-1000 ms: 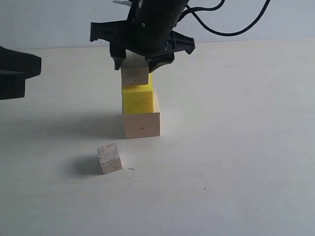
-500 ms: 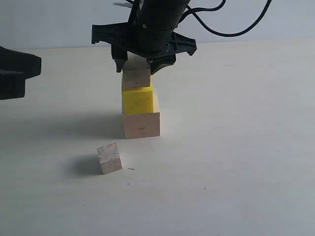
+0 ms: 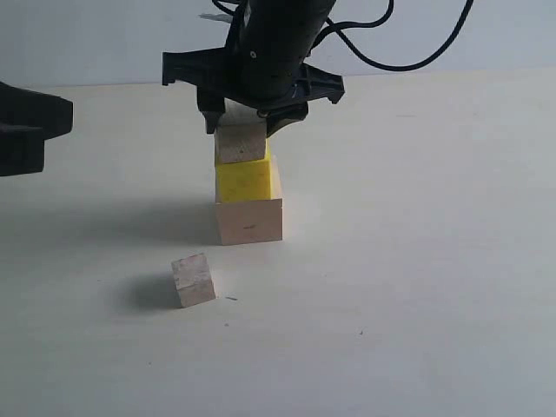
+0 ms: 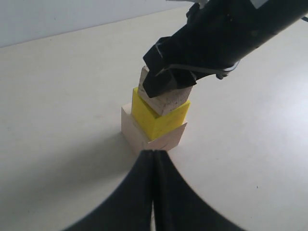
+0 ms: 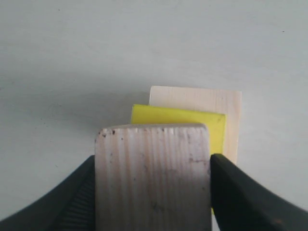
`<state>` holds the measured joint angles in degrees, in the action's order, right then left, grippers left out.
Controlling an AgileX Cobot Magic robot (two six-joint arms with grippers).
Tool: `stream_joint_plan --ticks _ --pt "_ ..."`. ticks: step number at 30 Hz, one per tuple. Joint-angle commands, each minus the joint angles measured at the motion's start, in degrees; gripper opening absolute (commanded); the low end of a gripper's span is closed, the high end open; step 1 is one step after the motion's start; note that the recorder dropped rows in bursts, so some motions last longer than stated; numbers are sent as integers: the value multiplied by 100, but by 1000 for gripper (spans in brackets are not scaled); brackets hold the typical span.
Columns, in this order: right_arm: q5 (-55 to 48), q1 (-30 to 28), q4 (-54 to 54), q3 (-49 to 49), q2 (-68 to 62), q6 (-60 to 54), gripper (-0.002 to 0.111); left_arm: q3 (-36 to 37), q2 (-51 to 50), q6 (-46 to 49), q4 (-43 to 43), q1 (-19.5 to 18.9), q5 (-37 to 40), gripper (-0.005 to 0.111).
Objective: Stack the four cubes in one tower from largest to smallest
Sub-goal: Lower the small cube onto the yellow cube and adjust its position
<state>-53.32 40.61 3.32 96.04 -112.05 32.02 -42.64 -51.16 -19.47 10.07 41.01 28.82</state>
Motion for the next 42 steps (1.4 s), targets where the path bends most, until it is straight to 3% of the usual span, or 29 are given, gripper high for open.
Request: stream_joint_plan --ticks 1,42 --pt "82 -6 -35 40 -19 -61 0 14 59 17 6 19 -3 0" --pt "28 6 -264 40 115 312 0 14 59 17 6 19 -3 0"
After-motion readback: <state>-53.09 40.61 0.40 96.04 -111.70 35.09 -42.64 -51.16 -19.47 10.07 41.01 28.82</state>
